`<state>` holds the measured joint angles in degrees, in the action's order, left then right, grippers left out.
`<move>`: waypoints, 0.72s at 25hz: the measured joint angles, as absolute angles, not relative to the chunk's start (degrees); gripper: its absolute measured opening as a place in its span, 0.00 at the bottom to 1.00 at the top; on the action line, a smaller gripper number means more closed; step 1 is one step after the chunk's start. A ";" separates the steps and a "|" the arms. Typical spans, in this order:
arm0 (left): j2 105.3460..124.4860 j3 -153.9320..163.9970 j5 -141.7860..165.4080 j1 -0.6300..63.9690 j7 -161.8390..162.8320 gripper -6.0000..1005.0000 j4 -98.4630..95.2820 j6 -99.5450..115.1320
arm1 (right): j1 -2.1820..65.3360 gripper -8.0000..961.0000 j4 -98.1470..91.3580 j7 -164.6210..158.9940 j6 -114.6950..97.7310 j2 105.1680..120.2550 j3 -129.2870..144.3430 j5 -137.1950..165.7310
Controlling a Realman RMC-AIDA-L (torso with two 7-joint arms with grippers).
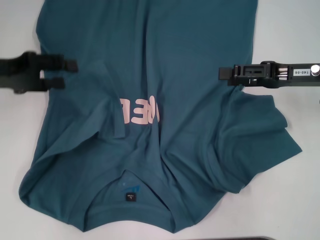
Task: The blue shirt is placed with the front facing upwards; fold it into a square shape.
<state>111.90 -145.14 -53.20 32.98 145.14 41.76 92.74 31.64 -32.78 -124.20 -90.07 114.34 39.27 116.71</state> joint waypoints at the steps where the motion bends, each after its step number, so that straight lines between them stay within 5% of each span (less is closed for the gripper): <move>1: 111.41 -145.08 -53.10 32.46 143.60 0.73 41.77 94.81 | 31.64 0.71 -32.78 -124.17 -90.04 114.29 39.28 116.73; 9: 110.67 -146.23 -53.26 27.42 138.59 0.73 43.51 103.03 | 31.69 0.71 -32.90 -123.16 -89.36 114.17 39.29 118.18; 13: 112.76 -148.39 -59.52 24.64 120.43 0.73 45.74 111.98 | 31.92 0.71 -33.05 -117.03 -89.70 114.00 39.29 120.87; 18: 117.84 -148.63 -61.25 19.65 95.22 0.73 48.19 114.31 | 31.43 0.71 -33.26 -112.51 -90.15 113.54 38.91 121.10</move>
